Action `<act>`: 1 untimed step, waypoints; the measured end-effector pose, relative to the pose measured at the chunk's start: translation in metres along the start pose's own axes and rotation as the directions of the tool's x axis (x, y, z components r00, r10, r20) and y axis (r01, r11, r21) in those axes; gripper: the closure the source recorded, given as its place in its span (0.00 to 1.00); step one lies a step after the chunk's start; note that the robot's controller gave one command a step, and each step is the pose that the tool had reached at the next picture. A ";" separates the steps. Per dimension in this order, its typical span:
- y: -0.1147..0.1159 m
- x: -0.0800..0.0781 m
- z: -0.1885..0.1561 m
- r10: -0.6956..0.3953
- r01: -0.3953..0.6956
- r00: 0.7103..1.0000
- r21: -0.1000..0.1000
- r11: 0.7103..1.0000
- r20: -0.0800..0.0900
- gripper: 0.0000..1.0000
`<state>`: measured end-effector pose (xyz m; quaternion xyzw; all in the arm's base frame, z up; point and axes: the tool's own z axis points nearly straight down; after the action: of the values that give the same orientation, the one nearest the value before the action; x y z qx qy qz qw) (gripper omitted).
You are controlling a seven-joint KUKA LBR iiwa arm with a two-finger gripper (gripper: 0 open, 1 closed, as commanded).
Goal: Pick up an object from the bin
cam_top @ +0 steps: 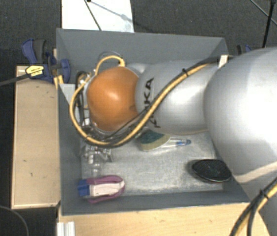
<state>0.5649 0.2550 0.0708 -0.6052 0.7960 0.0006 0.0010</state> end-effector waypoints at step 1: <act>-0.001 -0.001 -0.018 0.006 -0.007 1.000 0.004 1.000 0.004 1.00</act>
Offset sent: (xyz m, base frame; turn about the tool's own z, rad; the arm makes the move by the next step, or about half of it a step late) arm 0.0000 -0.0002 0.0158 0.0000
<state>0.5661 0.2555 0.0883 -0.6026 0.7980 0.0003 0.0037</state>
